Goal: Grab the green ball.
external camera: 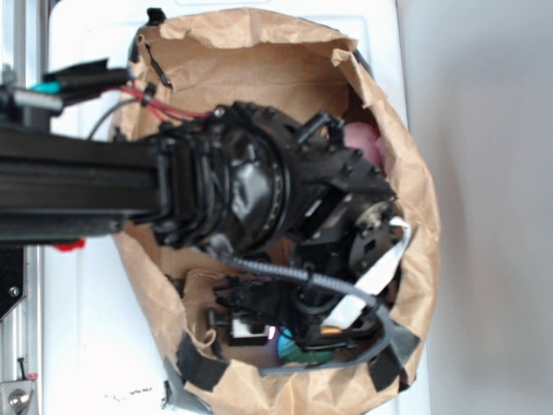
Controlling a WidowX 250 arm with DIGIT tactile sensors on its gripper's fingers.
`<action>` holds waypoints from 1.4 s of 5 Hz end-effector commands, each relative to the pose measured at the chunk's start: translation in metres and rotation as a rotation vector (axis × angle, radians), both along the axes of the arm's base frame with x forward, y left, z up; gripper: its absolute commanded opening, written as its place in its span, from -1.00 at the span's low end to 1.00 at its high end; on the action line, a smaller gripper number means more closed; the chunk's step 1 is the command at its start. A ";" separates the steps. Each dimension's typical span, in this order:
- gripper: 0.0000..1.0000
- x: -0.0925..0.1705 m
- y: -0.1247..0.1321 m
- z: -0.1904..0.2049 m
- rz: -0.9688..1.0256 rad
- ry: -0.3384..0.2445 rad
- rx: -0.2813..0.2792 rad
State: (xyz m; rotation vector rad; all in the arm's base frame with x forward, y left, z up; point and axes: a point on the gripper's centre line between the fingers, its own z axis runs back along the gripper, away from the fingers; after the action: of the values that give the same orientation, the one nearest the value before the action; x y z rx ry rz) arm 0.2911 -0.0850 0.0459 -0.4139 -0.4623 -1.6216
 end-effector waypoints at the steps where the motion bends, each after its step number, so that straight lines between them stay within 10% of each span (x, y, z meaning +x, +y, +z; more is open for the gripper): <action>1: 1.00 -0.004 -0.016 0.006 -0.008 -0.051 -0.099; 3: 1.00 0.006 -0.028 0.004 0.003 -0.046 -0.089; 4: -1.00 0.007 -0.026 0.003 0.006 -0.058 -0.098; 7: -1.00 -0.006 0.022 0.030 0.130 -0.083 -0.167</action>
State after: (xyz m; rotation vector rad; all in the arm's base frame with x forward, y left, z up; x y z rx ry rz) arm 0.2802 -0.0651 0.0536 -0.5062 -0.6168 -1.4587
